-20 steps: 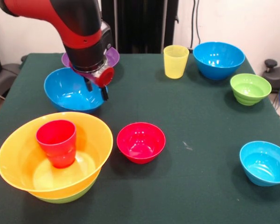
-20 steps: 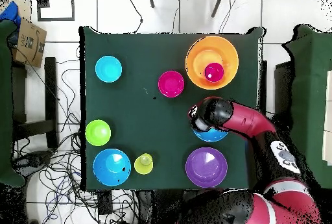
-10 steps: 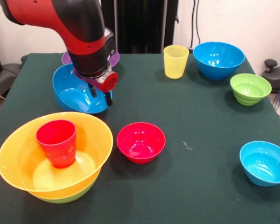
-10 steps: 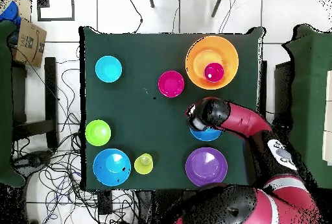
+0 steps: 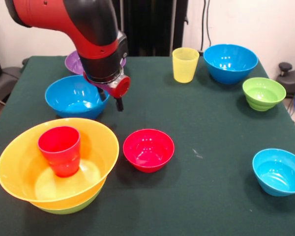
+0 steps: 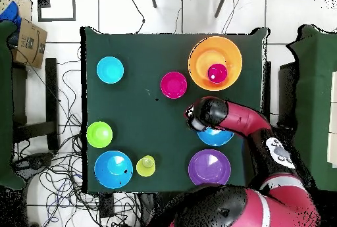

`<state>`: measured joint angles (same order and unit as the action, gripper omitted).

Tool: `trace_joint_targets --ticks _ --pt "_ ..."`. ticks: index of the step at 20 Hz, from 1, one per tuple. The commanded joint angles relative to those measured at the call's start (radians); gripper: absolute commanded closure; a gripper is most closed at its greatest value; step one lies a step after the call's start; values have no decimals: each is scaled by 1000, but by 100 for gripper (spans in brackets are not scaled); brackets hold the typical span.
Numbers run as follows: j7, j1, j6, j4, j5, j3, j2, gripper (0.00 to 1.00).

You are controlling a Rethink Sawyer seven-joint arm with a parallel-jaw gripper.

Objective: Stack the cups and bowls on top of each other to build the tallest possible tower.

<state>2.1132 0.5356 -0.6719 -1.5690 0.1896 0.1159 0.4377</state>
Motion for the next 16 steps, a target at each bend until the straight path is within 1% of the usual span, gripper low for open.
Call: trace_joint_targets --ticks 1,2,5,11,16 --pt "4 -40 -134 65 -8 32 37 0" --pt "12 -52 -152 71 -6 23 44 0" --pt "19 -59 -190 77 -15 21 59 0" --pt "3 -40 -119 70 24 11 32 0" --pt "-8 -40 -93 107 72 -28 -9 0"
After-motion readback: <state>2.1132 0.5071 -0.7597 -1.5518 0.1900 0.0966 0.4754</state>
